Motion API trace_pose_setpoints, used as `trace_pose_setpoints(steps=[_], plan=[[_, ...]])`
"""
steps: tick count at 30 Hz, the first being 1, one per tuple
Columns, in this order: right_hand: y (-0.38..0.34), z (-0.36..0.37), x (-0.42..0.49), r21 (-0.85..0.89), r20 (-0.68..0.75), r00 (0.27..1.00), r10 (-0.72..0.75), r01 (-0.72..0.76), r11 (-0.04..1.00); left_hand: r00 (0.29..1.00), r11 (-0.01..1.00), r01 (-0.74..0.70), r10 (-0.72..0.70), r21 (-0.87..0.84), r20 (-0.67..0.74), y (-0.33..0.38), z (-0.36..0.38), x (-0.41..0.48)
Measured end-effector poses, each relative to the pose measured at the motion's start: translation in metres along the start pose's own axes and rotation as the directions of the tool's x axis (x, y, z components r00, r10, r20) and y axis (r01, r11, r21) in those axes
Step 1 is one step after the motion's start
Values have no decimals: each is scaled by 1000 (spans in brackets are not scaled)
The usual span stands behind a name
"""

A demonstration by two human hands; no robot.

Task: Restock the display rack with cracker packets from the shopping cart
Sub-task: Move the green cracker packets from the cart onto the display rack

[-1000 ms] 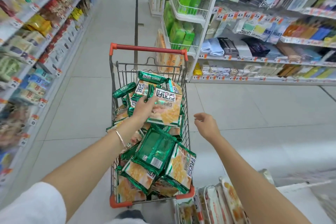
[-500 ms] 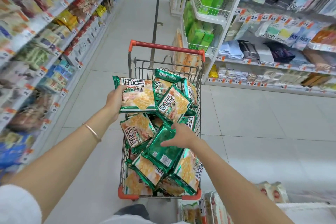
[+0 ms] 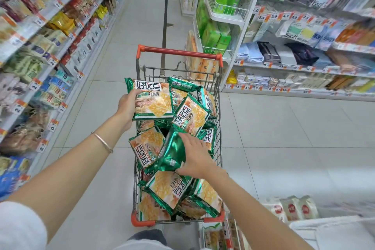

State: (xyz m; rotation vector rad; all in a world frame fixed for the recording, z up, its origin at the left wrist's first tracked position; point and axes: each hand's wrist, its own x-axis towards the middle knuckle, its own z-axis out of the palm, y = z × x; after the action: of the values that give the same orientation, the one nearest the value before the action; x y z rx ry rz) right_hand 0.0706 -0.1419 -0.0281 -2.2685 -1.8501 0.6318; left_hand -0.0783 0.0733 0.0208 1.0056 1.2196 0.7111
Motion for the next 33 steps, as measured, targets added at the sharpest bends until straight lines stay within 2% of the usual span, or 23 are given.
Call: trace_pose_setpoints(steps=[1, 2, 3, 5, 7, 8, 9, 10, 12, 14, 19, 22, 24, 26, 28, 31, 33], plan=[[3, -16, 1, 161, -7, 1000, 22, -21, 987, 1000, 1000, -3, 3, -10, -22, 4, 1, 2], [7, -31, 3, 373, 22, 997, 80, -83, 924, 999, 1000, -14, 14, -17, -40, 7, 4, 3], [12, -45, 3, 593, 78, 988, 134, -154, 790, 998, 999, -36, 35, -21, -59, 11, 8, 3], [27, -68, 0, 900, 214, 969, 125, -245, 360, 992, 997, -77, 75, -16, -101, 18, 19, -2], [43, -82, -5, 956, 267, 964, -1, -265, -123, 989, 996, -93, 92, -9, -117, 19, 26, 0], [49, -86, -9, 916, 249, 967, -45, -250, -313, 989, 995, -99, 97, -10, -114, 20, 30, 1], [52, -87, -14, 869, 219, 972, -81, -232, -438, 990, 995, -102, 100, -11, -103, 21, 32, 1], [56, -85, -15, 829, 187, 977, -100, -211, -517, 991, 995, -99, 98, -12, -88, 21, 35, 1], [59, -81, -18, 762, 139, 984, -114, -180, -623, 994, 996, -91, 91, 3, -57, 23, 39, -2], [61, -78, -17, 751, 135, 987, -90, -161, -641, 997, 997, -80, 80, 13, -22, 23, 41, -6], [59, -84, -17, 808, 87, 996, -6, -74, -585, 998, 999, -23, 21, 42, 59, 23, 45, -3], [59, -91, -14, 826, 52, 996, 68, -5, -564, 994, 987, -45, 29, 157, 105, 27, 56, -17], [55, -97, -11, 852, 41, 994, 100, 17, -524, 979, 974, -52, 7, 221, 202, 24, 68, -23], [50, -99, -5, 902, 76, 981, 177, 8, -431, 945, 969, -38, -45, 244, 325, 24, 80, -34], [45, -93, -1, 943, 109, 951, 291, -6, -334, 907, 971, 54, -145, 232, 396, 26, 87, -48], [40, -80, -4, 970, 142, 886, 441, -35, -241, 779, 944, 90, -265, 317, 568, 19, 94, -53], [37, -74, -10, 985, 156, 851, 500, -95, -147, 690, 907, 112, -365, 405, 625, 17, 99, -60]])
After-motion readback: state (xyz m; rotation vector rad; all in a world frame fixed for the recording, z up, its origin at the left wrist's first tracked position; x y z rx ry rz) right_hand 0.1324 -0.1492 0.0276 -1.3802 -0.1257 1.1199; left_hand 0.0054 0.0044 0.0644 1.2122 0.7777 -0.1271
